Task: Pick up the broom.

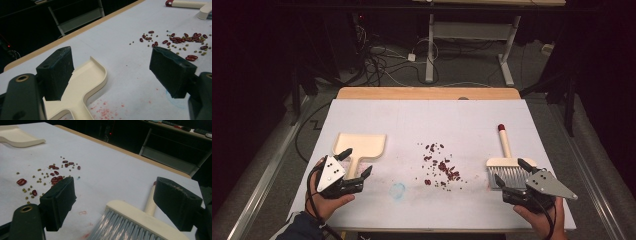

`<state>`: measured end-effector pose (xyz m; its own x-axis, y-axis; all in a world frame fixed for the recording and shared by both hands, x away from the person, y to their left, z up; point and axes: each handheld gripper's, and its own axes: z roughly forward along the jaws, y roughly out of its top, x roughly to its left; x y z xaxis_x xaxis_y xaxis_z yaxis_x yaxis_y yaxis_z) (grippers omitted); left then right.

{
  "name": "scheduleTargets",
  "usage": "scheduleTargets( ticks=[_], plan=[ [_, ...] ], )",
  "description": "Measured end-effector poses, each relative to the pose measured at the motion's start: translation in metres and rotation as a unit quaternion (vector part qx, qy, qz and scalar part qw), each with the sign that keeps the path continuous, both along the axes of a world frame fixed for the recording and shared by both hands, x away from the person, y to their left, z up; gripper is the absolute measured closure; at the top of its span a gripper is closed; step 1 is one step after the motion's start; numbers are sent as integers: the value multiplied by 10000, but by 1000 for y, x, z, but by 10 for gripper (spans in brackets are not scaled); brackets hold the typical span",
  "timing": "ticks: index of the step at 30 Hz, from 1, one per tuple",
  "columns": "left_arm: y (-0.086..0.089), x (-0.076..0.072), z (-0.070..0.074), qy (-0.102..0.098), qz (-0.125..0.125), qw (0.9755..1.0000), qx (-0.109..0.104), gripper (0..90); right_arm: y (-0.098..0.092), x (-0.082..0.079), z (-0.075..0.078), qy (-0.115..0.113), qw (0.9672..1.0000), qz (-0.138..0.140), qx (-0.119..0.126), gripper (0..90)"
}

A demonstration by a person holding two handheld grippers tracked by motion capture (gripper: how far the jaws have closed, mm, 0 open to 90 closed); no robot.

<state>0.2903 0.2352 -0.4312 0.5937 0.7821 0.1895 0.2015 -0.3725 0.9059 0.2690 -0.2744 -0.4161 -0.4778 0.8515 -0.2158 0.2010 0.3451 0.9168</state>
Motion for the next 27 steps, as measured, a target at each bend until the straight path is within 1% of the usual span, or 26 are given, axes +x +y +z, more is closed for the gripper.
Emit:
scheduleTargets(
  ticks=[3, 4, 5, 6, 10, 11, 13, 15, 16, 17, 18, 19, 20, 21, 22, 23, 24, 25, 26, 27],
  plan=[
    [-3, 3, -3, 143, -50, 9997, 192, 191, -2, 0, -1, 21, 10000, -40, -40, 182],
    [-3, 3, -4, 160, -92, 9997, 185, 191, -3, 0, -1, 26, 10000, -49, -40, 181],
    [-4, 3, -3, 100, -144, 9996, 238, 191, -3, 0, -1, 26, 10000, -49, -40, 181],
    [-5, 2, -3, 90, -160, 9995, 271, 191, -4, 0, -1, 33, 10000, -64, -21, 181],
    [-6, -1, -5, 123, -232, 9990, 358, 194, -4, 4, 0, 98, 9999, -77, -7, 175],
    [-6, -1, -5, 124, -230, 9990, 368, 195, -4, 7, -1, 183, 9998, -102, -52, 175],
    [-7, -1, -5, 134, -227, 9990, 362, 195, -3, 10, 0, 310, 9994, -115, -65, 175],
    [-7, -1, -5, 147, -246, 9987, 419, 195, -4, 12, 0, 346, 9993, -144, -61, 176],
    [-8, -2, -6, 155, -253, 9986, 447, 195, -5, 18, 0, 465, 9986, -214, -134, 176],
    [-9, -2, -7, 219, -251, 9986, 420, 195, -7, 22, 1, 559, 9980, -249, -149, 176],
    [-9, -1, -7, 236, -260, 9985, 418, 195, -7, 22, 1, 559, 9980, -249, -149, 176],
    [-9, 1, -7, 208, -262, 9985, 437, 195, -9, 32, 2, 778, 9963, -338, -109, 179],
    [-9, 1, -7, 208, -262, 9985, 437, 195, -9, 32, 2, 778, 9963, -338, -109, 179],
    [-9, 0, -7, 276, -257, 9984, 426, 195, -10, 37, 3, 894, 9955, -297, -83, 186],
    [-10, 1, -8, 231, -261, 9984, 440, 195, -11, 50, 4, 1154, 9925, -390, -100, 205],
    [-10, 1, -8, 232, -262, 9984, 447, 195, -13, 56, 5, 1260, 9913, -366, -48, 203],
    [-10, 1, -7, 234, -266, 9983, 455, 195, -13, 63, 6, 1386, 9894, -424, -78, 208],
    [-11, 1, -7, 244, -278, 9983, 456, 195, -14, 72, 6, 1536, 9865, -532, -173, 204],
    [-11, 1, -8, 246, -285, 9982, 458, 195, -14, 72, 6, 1536, 9865, -532, -173, 204],
    [-11, 0, -8, 304, -282, 9981, 453, 195, -17, 90, 7, 1781, 9820, -606, -166, 227]
  ],
)
